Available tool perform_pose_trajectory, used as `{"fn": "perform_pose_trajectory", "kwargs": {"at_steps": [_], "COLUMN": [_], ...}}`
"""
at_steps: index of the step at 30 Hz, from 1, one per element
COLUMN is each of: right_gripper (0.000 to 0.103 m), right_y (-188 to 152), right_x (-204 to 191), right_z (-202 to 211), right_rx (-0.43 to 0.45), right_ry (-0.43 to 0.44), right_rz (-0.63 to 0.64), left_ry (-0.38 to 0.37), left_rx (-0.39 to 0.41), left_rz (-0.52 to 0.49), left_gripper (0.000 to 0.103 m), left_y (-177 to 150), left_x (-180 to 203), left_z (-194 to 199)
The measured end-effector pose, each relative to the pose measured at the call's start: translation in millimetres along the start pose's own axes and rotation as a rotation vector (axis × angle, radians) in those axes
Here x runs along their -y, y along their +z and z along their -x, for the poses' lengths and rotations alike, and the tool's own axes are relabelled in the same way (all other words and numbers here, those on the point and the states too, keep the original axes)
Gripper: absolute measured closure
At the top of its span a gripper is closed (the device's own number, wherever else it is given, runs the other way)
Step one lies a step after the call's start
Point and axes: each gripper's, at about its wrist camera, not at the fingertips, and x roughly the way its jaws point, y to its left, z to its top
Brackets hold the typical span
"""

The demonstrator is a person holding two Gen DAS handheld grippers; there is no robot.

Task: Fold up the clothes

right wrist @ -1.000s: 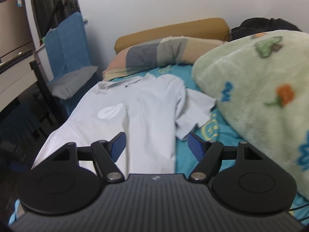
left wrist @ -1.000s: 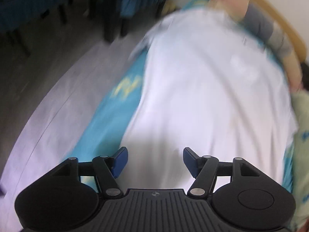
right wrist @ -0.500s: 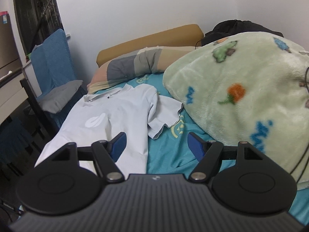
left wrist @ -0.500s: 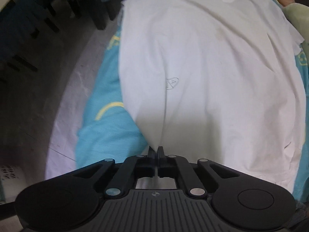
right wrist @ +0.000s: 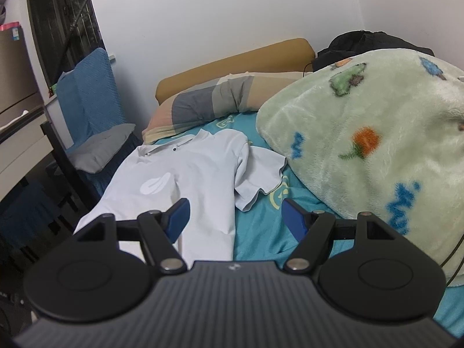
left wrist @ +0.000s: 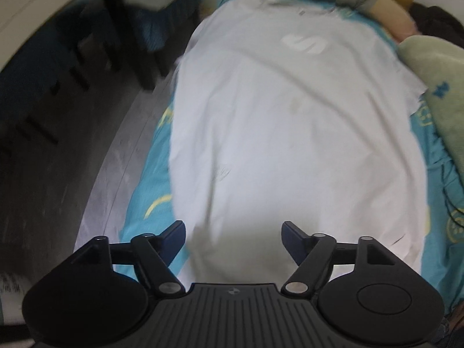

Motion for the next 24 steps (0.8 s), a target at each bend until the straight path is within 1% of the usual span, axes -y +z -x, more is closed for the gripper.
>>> {"fn": "perform_pose_trajectory", "kwargs": {"at_steps": [2,5,9,12,13,15,17,18,19,21,24], "right_gripper": [0.031,0.031,0.031,0.031,0.031,0.031,0.031,0.031,0.031,0.031,0.031], "right_y": [0.6,1.0,0.3,-1.4,-2.2,-3.7,-4.6,-4.7,-4.5,-3.7,-3.9], "right_x": [-0.5,-1.1,0.1,1.6,2.2,3.1,2.4,1.3,0.6,0.4,0.9], "right_z": [1.3,2.3,0.3,-2.8,-4.3,-7.5,-11.0,-12.6,-14.1,-17.8,-25.5], "right_rx": [0.006,0.014,0.012,0.007,0.005,0.001,0.003,0.006,0.009,0.011,0.006], "right_ry": [0.003,0.004,0.007,0.005,0.003,-0.001,-0.005,-0.006,-0.007,-0.005,0.009], "right_rz": [0.003,0.002,-0.004,-0.006,-0.006,-0.005,0.004,0.013,0.019,0.020,0.004], "left_ry": [-0.011,-0.030,-0.120,-0.169,-0.174,-0.145,-0.117,-0.117,-0.114,-0.100,-0.117], "left_rx": [0.082,0.200,0.324,0.403,0.435,0.524,0.609,0.634,0.637,0.606,0.551], "left_rz": [-0.028,-0.067,-0.054,-0.052,-0.061,-0.106,-0.160,-0.185,-0.200,-0.200,-0.157], "left_gripper": [0.019,0.016,0.011,0.009,0.008,0.008,0.005,0.005,0.005,0.005,0.005], "left_y": [7.5,15.7,26.2,28.0,26.7,18.3,8.2,4.2,1.4,-2.4,-3.9], "left_x": [21.4,55.4,94.0,118.3,123.8,131.9,136.6,137.3,138.4,135.7,122.4], "left_z": [9.5,18.8,26.4,21.5,18.5,8.1,0.1,-5.0,-11.0,-25.6,-41.8]}}
